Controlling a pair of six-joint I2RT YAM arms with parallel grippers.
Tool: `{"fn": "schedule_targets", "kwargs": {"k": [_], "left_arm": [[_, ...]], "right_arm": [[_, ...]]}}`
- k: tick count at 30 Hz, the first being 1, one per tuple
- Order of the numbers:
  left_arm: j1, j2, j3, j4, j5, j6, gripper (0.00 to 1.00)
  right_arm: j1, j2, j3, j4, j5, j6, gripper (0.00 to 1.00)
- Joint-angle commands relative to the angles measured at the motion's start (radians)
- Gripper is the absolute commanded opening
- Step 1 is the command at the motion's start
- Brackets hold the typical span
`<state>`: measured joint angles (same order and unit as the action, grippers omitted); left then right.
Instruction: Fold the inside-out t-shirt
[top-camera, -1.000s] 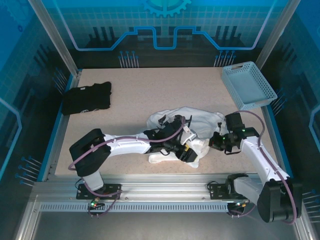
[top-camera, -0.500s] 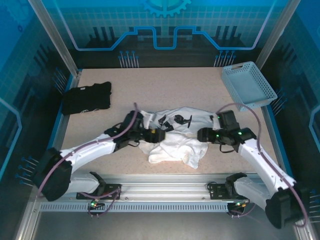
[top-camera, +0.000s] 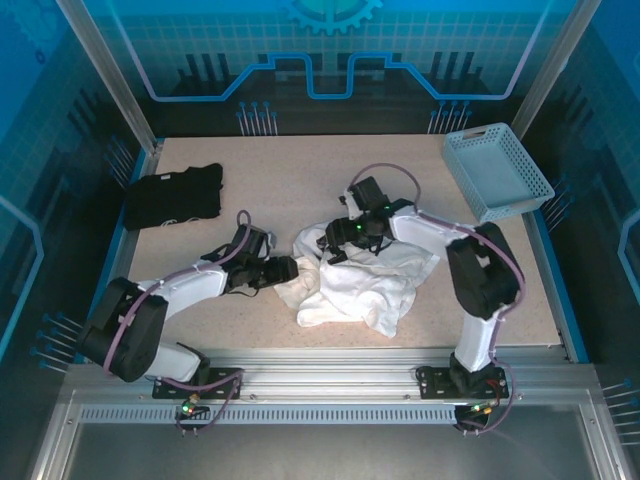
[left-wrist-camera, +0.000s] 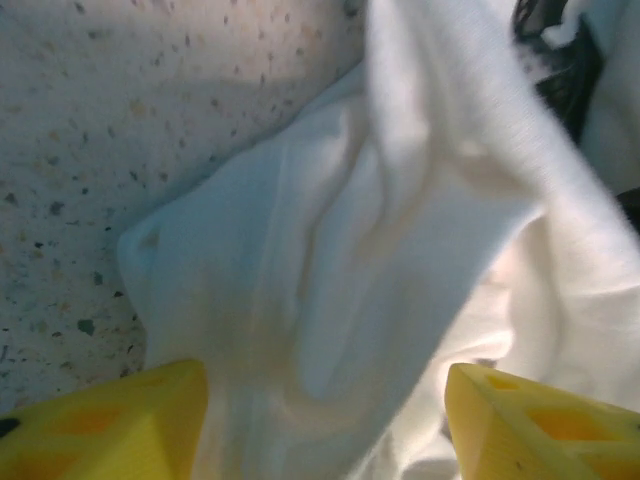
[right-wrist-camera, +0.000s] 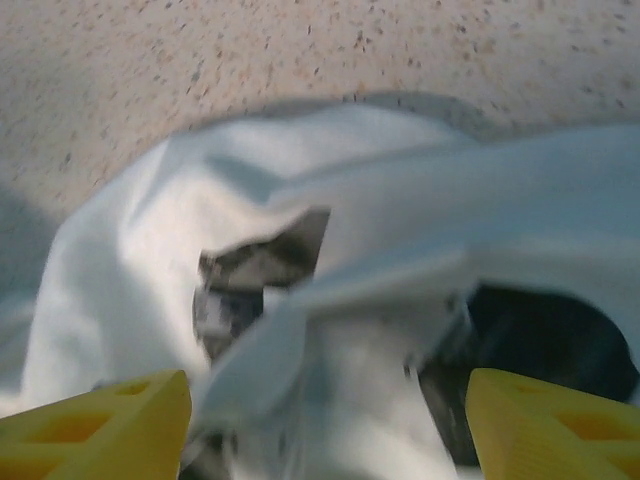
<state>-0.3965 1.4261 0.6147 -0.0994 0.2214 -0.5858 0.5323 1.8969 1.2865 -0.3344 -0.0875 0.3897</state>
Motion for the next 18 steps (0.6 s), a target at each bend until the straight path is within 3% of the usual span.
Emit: {"fn": "schedule_targets", "kwargs": {"k": [1,5,8,11,13,18], "left_arm": [[0.002,0.041,-0.02,0.093,0.057,-0.037,0.53],[0.002,0.083,-0.042,0.159,0.073,-0.055,0.35],[0.002,0.09,-0.051,0.198,0.07,-0.062,0.16],[0.005,0.057,-0.042,0.219,0.04,-0.051,0.0],[0.014,0.017,-0.013,0.216,0.017,-0.032,0.0],[0.044,-0.199,0.113,0.198,-0.051,0.04,0.0]], "right_arm": [[0.015,0.108,0.122,-0.064,0.083,0.015,0.71],[0.026,0.209,0.191,-0.101,0.104,0.027,0.57],[0.023,0.213,0.203,-0.06,0.076,0.02,0.27],[0.013,0.147,0.234,-0.034,0.081,-0.026,0.09],[-0.001,0.079,0.262,-0.026,0.087,-0.067,0.0],[-0.063,-0.194,0.267,0.066,0.02,-0.158,0.0]]}}
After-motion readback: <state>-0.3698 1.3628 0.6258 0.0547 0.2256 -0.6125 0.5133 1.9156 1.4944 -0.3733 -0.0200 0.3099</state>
